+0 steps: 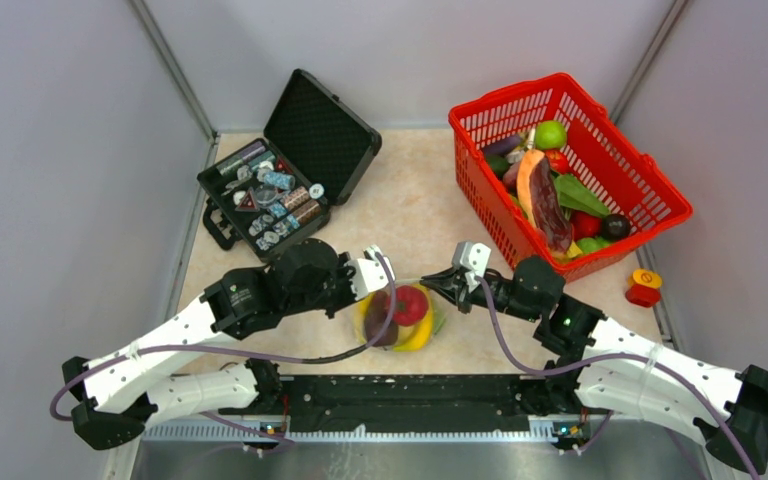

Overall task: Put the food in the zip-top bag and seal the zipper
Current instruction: Zip the zipper food storage bag at the center of the board.

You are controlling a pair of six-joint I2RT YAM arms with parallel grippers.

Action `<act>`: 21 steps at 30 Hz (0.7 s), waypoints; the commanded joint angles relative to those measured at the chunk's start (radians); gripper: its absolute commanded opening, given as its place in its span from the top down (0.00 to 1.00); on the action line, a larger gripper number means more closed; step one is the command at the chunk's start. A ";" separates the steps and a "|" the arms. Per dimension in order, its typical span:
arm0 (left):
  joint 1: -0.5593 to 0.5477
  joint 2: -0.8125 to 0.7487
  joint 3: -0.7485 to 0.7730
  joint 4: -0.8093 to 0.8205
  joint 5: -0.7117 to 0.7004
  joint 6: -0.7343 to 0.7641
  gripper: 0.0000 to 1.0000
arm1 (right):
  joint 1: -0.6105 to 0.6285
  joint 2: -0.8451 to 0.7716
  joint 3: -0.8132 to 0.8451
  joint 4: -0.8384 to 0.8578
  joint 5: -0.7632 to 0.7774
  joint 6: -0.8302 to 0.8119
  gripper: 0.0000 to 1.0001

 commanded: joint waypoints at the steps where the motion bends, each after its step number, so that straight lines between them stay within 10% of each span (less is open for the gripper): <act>1: 0.007 -0.018 -0.006 0.001 -0.029 -0.008 1.00 | 0.001 -0.013 0.001 0.051 0.032 0.011 1.00; 21: 0.016 -0.028 -0.018 0.002 -0.041 0.007 1.00 | 0.000 -0.017 -0.005 0.060 0.071 0.005 1.00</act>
